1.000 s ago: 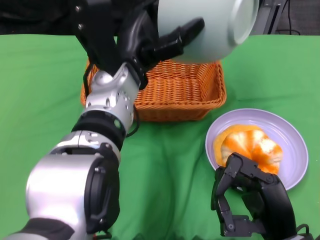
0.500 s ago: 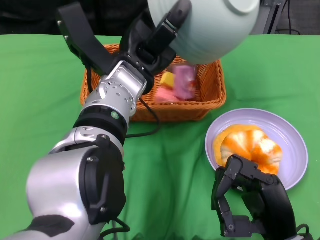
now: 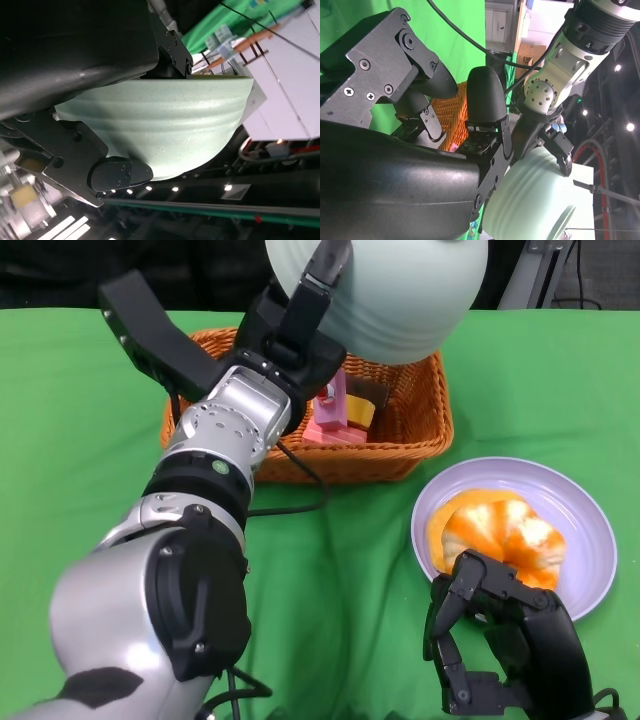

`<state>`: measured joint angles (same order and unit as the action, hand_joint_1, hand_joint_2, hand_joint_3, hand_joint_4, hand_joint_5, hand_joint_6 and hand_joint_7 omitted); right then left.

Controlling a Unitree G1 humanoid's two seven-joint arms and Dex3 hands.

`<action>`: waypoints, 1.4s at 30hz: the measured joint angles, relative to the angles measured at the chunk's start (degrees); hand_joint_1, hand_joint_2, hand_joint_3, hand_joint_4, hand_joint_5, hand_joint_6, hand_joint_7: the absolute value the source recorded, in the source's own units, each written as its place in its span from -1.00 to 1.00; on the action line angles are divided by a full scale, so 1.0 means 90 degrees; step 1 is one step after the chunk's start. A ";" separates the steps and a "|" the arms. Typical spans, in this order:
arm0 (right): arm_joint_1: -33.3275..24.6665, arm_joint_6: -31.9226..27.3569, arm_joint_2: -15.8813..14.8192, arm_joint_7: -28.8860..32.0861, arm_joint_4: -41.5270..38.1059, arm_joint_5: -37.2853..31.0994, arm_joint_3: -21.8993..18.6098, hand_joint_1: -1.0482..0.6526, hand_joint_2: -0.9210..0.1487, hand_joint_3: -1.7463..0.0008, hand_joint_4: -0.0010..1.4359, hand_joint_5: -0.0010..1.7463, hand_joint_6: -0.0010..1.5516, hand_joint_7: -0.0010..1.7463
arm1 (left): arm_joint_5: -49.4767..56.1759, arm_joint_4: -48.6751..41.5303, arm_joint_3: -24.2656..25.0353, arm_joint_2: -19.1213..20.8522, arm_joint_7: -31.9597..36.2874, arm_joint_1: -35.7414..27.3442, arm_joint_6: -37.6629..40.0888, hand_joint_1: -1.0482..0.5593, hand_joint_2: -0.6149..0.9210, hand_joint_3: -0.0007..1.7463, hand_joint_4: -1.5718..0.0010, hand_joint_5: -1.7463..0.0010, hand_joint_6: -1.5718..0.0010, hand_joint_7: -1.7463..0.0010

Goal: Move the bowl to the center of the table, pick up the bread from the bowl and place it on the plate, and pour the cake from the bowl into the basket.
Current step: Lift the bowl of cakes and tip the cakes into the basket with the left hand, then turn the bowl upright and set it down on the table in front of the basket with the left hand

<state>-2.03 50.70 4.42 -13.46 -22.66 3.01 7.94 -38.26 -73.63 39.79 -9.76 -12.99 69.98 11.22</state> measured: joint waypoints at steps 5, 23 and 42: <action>0.0019 0.0021 0.0000 0.0043 -0.0115 -0.0060 -0.0010 0.15 0.07 -0.68 0.22 1.00 -0.09 0.84 | -0.0224 -0.0011 0.0203 0.0007 0.0248 0.0019 0.0141 0.09 1.00 -0.52 0.02 -1.00 0.32 -0.93; 0.0021 0.0088 -0.0001 0.0035 -0.0118 -0.0059 -0.0004 0.14 0.08 -0.68 0.21 1.00 -0.10 0.85 | 0.0288 0.0339 -0.0664 0.0224 -0.0687 0.0069 -0.0009 0.19 0.69 0.05 0.10 -1.00 0.27 -0.89; 0.0132 0.0085 -0.0061 0.0028 -0.0152 -0.0049 -0.0035 0.17 0.03 -0.67 0.21 1.00 -0.11 0.83 | 0.4043 0.0911 -0.3695 0.1185 -0.1981 -0.1022 -0.6398 0.02 0.83 -0.13 0.03 -1.00 0.08 -0.53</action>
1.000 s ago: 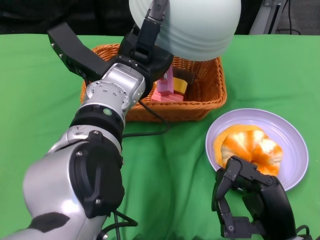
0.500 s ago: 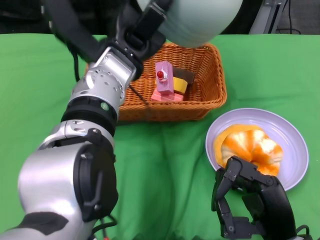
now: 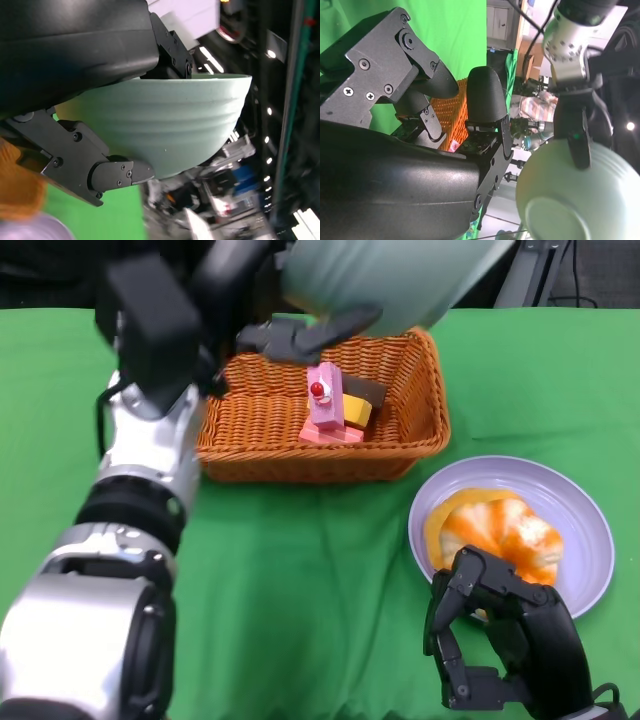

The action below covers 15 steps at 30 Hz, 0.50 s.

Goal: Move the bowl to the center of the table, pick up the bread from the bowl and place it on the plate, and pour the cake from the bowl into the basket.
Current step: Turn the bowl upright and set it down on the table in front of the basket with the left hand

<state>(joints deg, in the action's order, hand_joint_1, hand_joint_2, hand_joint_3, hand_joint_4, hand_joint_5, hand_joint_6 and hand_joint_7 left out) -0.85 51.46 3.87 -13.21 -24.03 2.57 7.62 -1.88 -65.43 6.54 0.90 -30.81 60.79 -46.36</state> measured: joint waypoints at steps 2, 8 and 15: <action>0.0005 -0.0004 0.0001 -0.0021 0.0000 0.0017 0.0011 0.18 0.03 -0.67 0.22 1.00 -0.11 0.83 | 0.0326 -0.0004 -0.0122 0.0175 0.0324 -0.0072 -0.0565 0.02 0.83 -0.11 0.01 -0.98 0.09 -0.59; 0.0009 -0.0009 -0.0001 -0.0028 -0.0004 0.0089 0.0007 0.18 0.03 -0.68 0.22 1.00 -0.11 0.84 | 0.1443 -0.0052 -0.0542 0.0675 0.1482 -0.0285 -0.1908 0.08 0.81 -0.08 0.05 -0.98 0.11 -0.57; 0.0032 -0.0009 -0.0003 -0.0072 -0.0062 0.0111 -0.0012 0.17 0.03 -0.68 0.22 1.00 -0.13 0.84 | 0.3267 0.0115 -0.1105 0.1288 0.3422 -0.0599 -0.2659 0.10 0.72 0.01 0.10 -0.97 0.09 -0.50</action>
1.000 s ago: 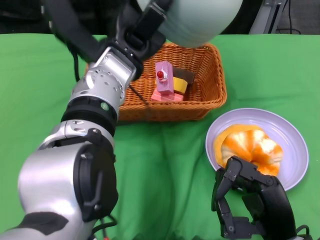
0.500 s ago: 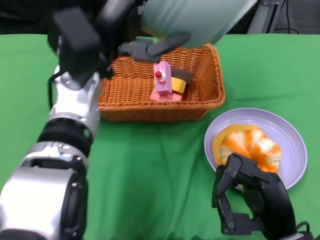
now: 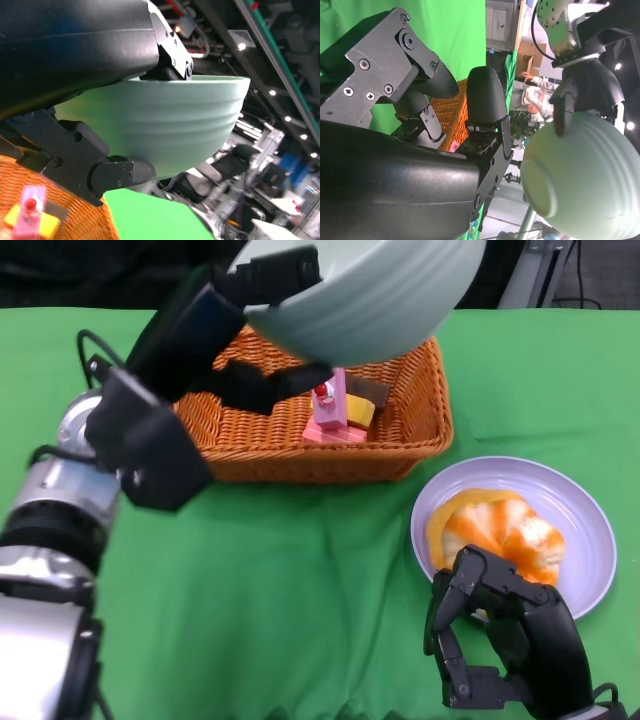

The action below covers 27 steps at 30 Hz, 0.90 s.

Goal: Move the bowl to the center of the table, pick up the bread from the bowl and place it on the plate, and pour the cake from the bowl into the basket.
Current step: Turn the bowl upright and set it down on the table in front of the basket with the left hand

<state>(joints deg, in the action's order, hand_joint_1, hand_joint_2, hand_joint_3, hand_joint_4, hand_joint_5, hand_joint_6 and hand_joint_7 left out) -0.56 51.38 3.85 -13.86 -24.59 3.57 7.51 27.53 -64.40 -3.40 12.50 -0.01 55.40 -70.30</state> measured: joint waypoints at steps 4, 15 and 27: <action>0.0008 0.0000 0.0001 0.0000 -0.0038 0.0002 -0.0048 0.16 0.03 -0.67 0.22 1.00 -0.13 0.85 | 0.1398 0.0209 -0.0443 0.0412 0.1608 -0.0112 -0.0206 0.10 0.72 -0.03 0.07 -0.94 0.09 -0.53; 0.0023 -0.0003 0.0007 -0.0027 -0.0040 0.0016 -0.0088 0.17 0.06 -0.71 0.22 1.00 -0.13 0.85 | 0.4263 0.0310 -0.2504 0.1113 0.6179 -0.0140 0.0728 0.11 0.85 -0.22 0.17 -1.00 0.26 -0.70; 0.0024 -0.0014 -0.0002 -0.0049 -0.0027 0.0051 -0.0164 0.20 0.05 -0.71 0.20 1.00 -0.15 0.85 | 0.5531 -0.0038 -0.4707 0.1412 0.9323 -0.0144 0.1868 0.18 0.80 -0.50 0.15 -1.00 0.40 -1.00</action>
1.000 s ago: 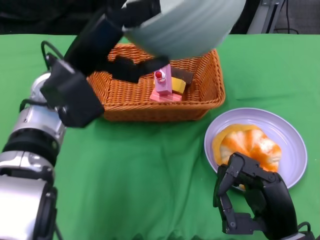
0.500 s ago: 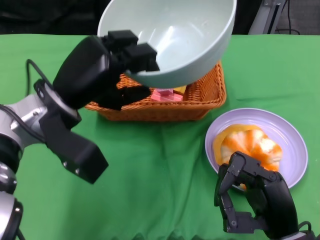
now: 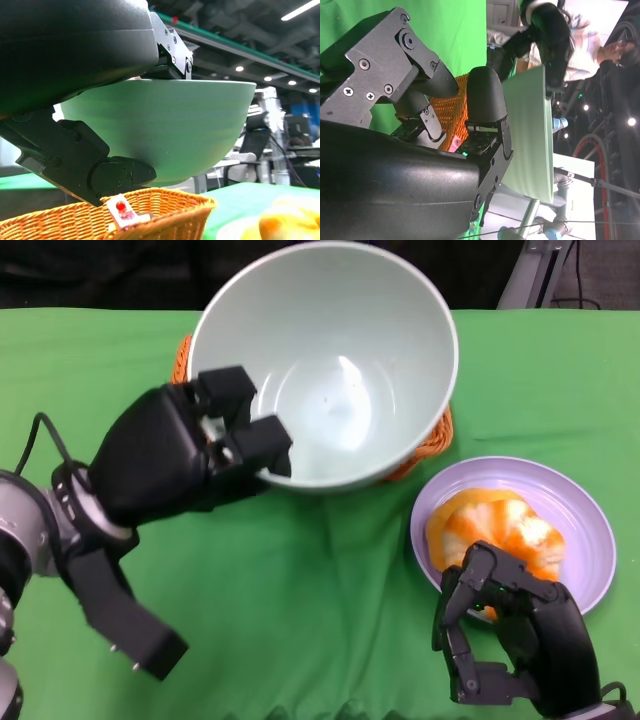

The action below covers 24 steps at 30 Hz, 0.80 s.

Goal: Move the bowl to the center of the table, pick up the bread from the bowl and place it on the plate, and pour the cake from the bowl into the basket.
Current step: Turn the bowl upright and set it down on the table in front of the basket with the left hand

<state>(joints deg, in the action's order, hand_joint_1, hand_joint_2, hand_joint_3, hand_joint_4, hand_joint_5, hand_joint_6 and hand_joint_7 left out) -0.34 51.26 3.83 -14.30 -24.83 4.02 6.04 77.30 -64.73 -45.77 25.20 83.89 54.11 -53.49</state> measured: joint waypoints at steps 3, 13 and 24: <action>-0.0002 -0.0062 -0.0002 -0.0007 0.0032 0.0006 -0.0009 0.20 0.04 -0.70 0.19 1.00 -0.15 0.85 | 0.0144 -0.0040 -0.0391 0.0087 0.0403 -0.0065 0.0128 0.20 0.86 -0.63 0.16 -1.00 0.41 -1.00; -0.0045 -0.0237 -0.0026 -0.0081 0.0155 0.0078 -0.0014 0.20 0.02 -0.68 0.20 1.00 -0.17 0.84 | 0.0187 0.0193 -0.1010 0.0461 0.0625 -0.0619 0.0174 0.24 0.91 -0.73 0.15 -1.00 0.42 -1.00; -0.0174 -0.0448 -0.0024 -0.0045 0.0386 0.0070 -0.0021 0.23 -0.01 -0.69 0.21 1.00 -0.16 0.83 | 0.0297 0.0330 -0.1427 0.0593 0.0688 -0.1103 0.0345 0.18 0.86 -0.83 0.15 -1.00 0.38 -1.00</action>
<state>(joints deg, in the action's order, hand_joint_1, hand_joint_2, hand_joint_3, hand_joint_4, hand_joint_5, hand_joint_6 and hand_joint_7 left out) -1.91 47.22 3.61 -14.70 -21.35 4.65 5.85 79.97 -61.77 -58.61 30.54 90.08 44.18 -50.39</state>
